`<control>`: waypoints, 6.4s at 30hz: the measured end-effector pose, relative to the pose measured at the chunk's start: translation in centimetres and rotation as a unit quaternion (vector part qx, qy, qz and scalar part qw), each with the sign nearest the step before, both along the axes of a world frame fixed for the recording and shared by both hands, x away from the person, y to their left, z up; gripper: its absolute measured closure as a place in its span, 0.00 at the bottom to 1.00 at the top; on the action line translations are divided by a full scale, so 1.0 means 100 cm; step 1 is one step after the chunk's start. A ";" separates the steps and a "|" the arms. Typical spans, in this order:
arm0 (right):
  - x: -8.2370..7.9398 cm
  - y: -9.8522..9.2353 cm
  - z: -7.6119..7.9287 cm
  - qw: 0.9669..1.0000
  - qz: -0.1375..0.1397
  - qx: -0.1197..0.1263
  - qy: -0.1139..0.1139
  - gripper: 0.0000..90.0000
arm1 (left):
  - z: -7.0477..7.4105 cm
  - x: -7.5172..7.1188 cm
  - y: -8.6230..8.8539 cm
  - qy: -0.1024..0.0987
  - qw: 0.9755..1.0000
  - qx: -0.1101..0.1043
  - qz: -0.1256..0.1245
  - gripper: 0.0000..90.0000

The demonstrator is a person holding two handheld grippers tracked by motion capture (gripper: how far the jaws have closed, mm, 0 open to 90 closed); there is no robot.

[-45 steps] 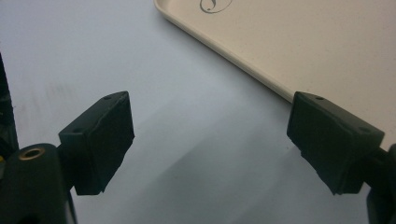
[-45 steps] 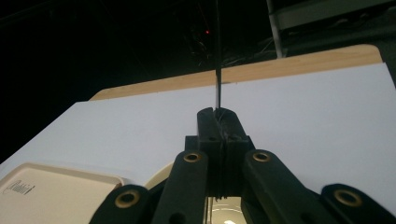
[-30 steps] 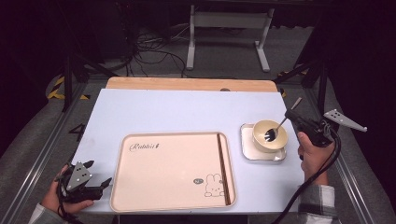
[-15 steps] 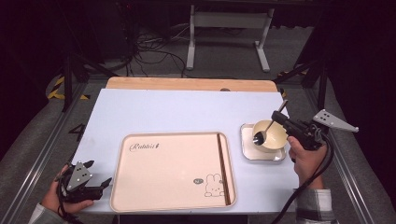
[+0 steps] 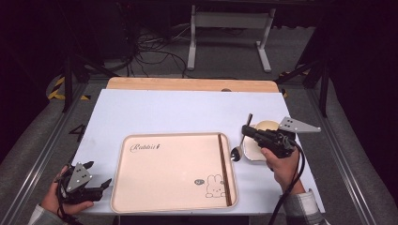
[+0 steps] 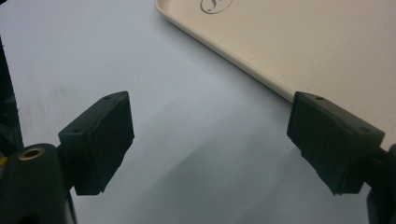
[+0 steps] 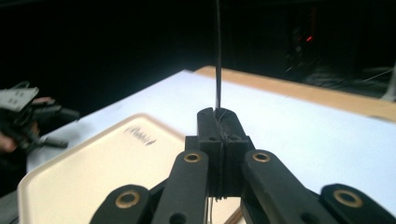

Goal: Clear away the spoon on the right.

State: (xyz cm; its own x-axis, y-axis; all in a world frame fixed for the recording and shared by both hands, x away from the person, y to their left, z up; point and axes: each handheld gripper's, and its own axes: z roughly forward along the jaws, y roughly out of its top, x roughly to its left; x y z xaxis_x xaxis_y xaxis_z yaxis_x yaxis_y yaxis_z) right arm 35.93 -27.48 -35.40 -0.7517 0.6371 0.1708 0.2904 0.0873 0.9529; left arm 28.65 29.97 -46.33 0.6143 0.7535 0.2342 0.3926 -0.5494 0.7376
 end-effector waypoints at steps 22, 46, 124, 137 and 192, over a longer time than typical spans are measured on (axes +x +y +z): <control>-0.001 0.067 -0.045 0.987 0.118 -0.054 0.091 1.00 | 0.000 -0.001 -0.001 0.001 1.000 0.007 -0.003 0.17; 0.013 0.073 -0.076 0.979 0.092 -0.092 0.155 0.91 | 0.000 -0.001 -0.002 0.000 1.000 0.009 -0.004 0.17; 0.000 0.064 -0.053 0.970 -0.004 -0.239 0.040 0.89 | 0.000 0.002 -0.001 -0.006 1.000 0.003 0.003 0.17; 0.000 0.041 -0.034 0.975 -0.045 -0.213 0.032 0.71 | -0.001 0.002 -0.003 -0.003 1.000 0.008 -0.002 0.17; 0.029 -0.104 -0.049 0.934 -0.295 -0.116 0.165 0.32 | -0.003 0.002 -0.005 0.007 1.000 0.022 -0.008 0.17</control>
State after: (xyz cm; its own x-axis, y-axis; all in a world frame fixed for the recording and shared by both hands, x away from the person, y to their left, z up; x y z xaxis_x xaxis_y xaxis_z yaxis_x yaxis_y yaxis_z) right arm 38.86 -37.93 -40.29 -0.1880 0.9725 0.1374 0.6273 0.0112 0.7787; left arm 28.89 29.45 -46.63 0.6299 0.7323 0.2588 0.3929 -0.5878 0.7072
